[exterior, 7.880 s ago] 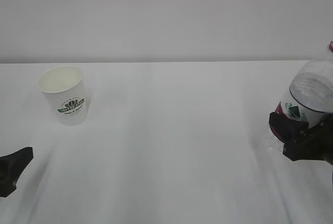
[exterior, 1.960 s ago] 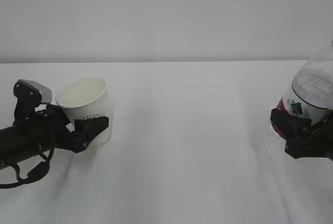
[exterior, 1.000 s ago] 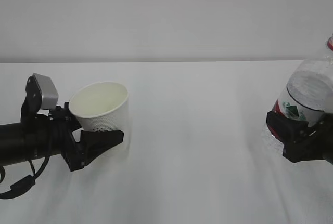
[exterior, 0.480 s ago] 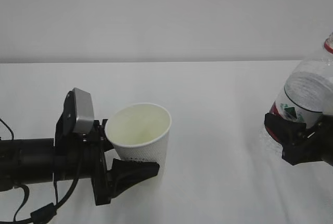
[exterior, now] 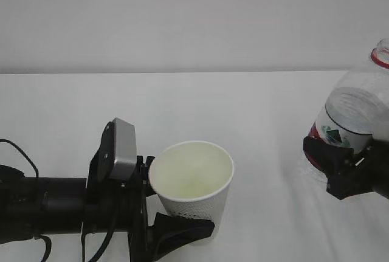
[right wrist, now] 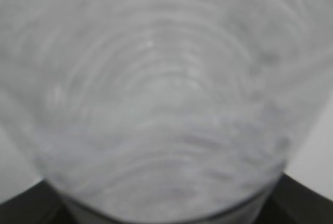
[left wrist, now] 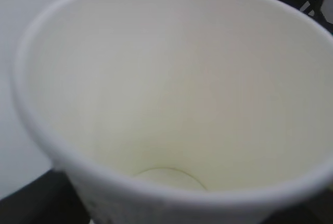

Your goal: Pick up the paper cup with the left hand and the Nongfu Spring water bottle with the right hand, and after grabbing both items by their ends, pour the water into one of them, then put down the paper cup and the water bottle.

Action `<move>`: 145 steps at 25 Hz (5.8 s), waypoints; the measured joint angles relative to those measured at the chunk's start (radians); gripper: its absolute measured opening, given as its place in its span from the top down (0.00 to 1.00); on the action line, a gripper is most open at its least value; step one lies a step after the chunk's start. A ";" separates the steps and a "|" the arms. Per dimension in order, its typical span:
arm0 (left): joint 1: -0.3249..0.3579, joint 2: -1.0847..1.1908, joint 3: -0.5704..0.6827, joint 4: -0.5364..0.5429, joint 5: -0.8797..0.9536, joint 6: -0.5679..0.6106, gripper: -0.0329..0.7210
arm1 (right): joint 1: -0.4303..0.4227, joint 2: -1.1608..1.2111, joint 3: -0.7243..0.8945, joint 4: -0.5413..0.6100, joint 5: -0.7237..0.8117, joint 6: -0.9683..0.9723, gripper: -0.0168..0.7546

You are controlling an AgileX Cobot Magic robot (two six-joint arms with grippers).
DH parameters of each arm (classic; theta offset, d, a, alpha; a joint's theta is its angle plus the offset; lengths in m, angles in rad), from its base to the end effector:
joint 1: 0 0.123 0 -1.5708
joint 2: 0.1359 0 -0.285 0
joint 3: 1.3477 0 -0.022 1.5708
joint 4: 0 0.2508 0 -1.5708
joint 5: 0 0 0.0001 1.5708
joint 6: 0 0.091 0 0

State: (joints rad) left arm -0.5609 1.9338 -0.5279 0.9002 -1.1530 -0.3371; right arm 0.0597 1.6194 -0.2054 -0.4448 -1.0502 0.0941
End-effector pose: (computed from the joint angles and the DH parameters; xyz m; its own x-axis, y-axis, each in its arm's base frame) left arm 0.2020 -0.2038 0.1129 -0.1752 0.2216 -0.9593 0.9696 0.2076 -0.1291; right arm 0.2119 0.0467 0.1383 -0.2562 -0.1438 -0.9559 -0.4486 0.8936 -0.0142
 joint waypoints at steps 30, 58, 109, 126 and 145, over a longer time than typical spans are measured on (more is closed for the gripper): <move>-0.082 0.000 -0.002 -0.006 0.000 0.000 0.17 | 0.000 0.000 -0.116 -0.262 0.083 0.103 0.35; -0.082 0.000 -0.002 -0.006 0.000 0.000 0.17 | 0.134 0.000 -0.347 -0.455 0.222 0.181 0.35; -0.118 0.000 -0.069 0.061 0.000 0.066 0.17 | 0.182 0.000 -0.414 -0.468 0.205 -0.273 0.35; -0.118 0.000 -0.069 0.085 0.000 0.055 0.17 | 0.182 0.000 -0.414 -0.389 0.190 -0.520 0.35; -0.118 0.000 -0.069 0.079 0.000 0.054 0.17 | 0.182 0.000 -0.415 -0.274 0.166 -0.712 0.35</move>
State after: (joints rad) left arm -0.6785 1.9338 -0.5974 0.9787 -1.1530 -0.2831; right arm 0.2414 1.6194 -0.6205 -0.7183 -0.8842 -0.6180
